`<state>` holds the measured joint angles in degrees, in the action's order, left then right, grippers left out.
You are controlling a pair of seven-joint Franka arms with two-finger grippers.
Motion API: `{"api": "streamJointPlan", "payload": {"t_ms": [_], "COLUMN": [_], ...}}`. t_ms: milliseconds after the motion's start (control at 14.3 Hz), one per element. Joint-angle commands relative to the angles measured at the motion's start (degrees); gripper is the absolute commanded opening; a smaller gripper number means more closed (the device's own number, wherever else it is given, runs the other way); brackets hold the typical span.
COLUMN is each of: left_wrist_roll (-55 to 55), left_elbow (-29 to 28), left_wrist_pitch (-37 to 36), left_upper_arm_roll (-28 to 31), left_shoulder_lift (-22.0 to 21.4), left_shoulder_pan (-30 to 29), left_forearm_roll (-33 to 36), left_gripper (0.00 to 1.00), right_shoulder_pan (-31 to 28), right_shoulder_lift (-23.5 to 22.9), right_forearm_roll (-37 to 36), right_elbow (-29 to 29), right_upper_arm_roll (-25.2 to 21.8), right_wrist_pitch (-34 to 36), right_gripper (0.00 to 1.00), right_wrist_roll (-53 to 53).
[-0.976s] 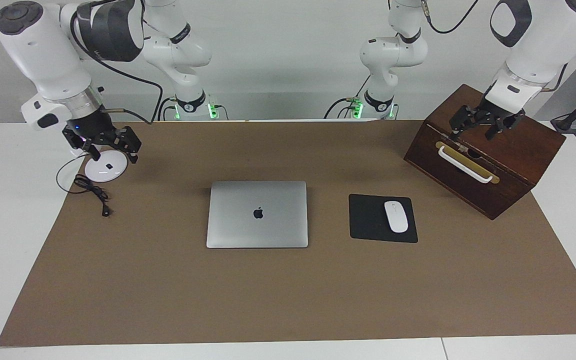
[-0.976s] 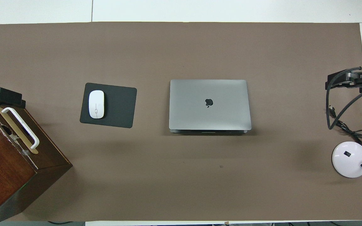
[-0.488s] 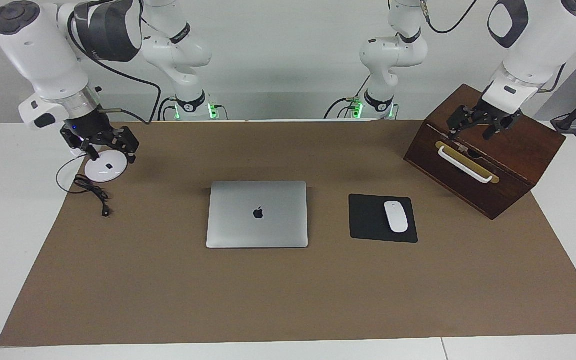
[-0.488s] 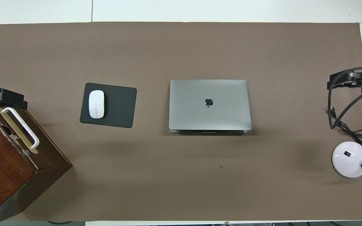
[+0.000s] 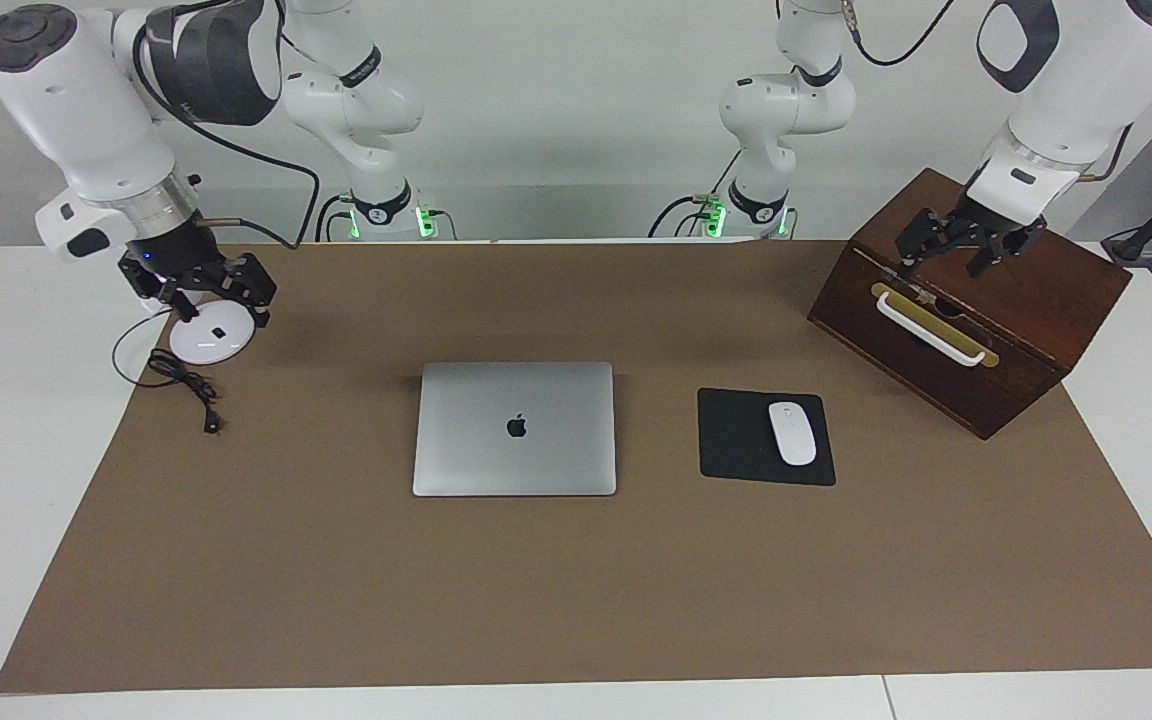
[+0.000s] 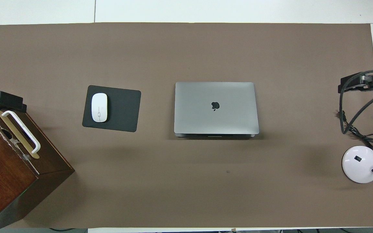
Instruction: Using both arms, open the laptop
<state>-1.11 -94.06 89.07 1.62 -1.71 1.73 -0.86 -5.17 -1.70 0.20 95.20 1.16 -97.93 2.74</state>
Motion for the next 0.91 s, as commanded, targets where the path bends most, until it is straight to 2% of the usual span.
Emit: {"api": "streamJointPlan", "payload": {"t_ms": [0,70,139,209,836], "left_wrist_roll": [3.5,3.6,3.4,3.2,6.3], "left_elbow": [-1.9,-1.9,-1.9,-1.9,-3.1], "left_wrist_pitch": [0.3,0.3,0.5,0.8,3.1], "left_upper_arm_roll": [-0.4,-0.4,-0.4,-0.5,-0.7], "left_shoulder_lift": [-1.7,-1.7,-1.6,-1.7,-1.9], "left_shoulder_pan": [-0.4,-0.4,-0.4,-0.4,-0.2], "left_forearm_roll": [1.1,1.1,1.1,1.1,0.6], "left_gripper": [0.71,0.42,0.02,0.00,0.00], "right_shoulder_pan": [-1.2,-1.2,-1.2,-1.2,-1.2], "right_shoulder_lift": [1.4,1.4,1.4,1.4,1.4], "right_forearm_roll": [-0.7,-0.7,-0.7,-0.7,-0.7], "right_elbow": [1.9,1.9,1.9,1.9,1.9], "right_upper_arm_roll": [0.7,0.7,0.7,0.7,0.7], "right_wrist_pitch": [-1.1,-1.0,-1.0,-1.0,-1.1], "right_gripper": [1.00,1.00,1.00,1.00,1.00], "right_wrist_roll": [-1.8,-1.7,-1.8,-1.8,-1.8]}}
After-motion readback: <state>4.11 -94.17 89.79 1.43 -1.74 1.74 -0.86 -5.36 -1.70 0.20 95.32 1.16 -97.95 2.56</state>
